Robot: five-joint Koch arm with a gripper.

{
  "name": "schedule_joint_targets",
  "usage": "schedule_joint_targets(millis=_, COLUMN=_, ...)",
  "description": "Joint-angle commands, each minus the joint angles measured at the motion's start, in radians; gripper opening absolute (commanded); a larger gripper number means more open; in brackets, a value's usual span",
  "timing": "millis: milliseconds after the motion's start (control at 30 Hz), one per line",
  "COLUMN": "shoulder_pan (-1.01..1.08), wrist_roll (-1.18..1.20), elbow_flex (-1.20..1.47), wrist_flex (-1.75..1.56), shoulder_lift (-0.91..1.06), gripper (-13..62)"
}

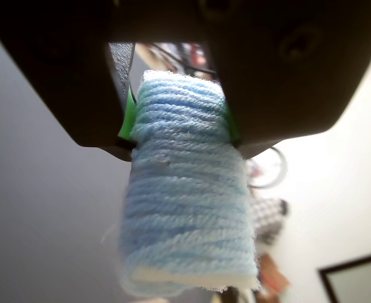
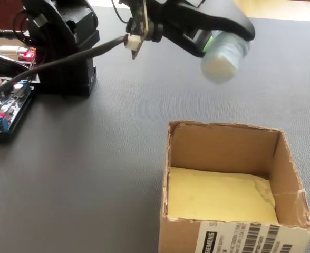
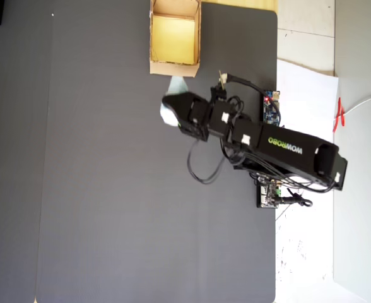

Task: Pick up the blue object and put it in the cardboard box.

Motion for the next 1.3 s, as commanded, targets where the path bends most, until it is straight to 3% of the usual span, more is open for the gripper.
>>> schedule_joint_targets(millis=0, shoulder_pan=0.023, wrist_roll=0.002, elbow_flex=-0.101, wrist_flex=-0.098, shoulder_lift=-0.015, gripper=5.2)
schedule_joint_targets(millis=133, shoulder_pan=0.163, wrist_roll=-0.046, elbow_flex=-0.301, wrist_flex=-0.069, shoulder_lift=-0.224, gripper=5.2)
schedule_joint_targets(millis=467, shoulder_pan=0.311, wrist_roll=-0.069, elbow_flex=-0.486, wrist_flex=-0.02, shoulder_lift=-0.423, gripper=5.5)
schedule_joint_targets(millis=500, shoulder_pan=0.322, wrist_roll=-0.069, elbow_flex=-0.486, wrist_flex=-0.012, shoulder_lift=-0.428, gripper=6.0)
schedule_joint_targets(millis=667, shoulder_pan=0.313, wrist_roll=-0.057, elbow_flex=-0.494, wrist_flex=0.12, shoulder_lift=-0.416, gripper=29.8)
schedule_joint_targets(millis=767, shoulder_pan=0.298, wrist_roll=-0.058, elbow_flex=-0.466, wrist_flex=0.126, shoulder_lift=-0.391, gripper=34.1)
schedule_joint_targets(millis=1267, shoulder_pan=0.153, wrist_roll=0.067, elbow_flex=-0.295, wrist_flex=0.046, shoulder_lift=-0.199, gripper=34.5)
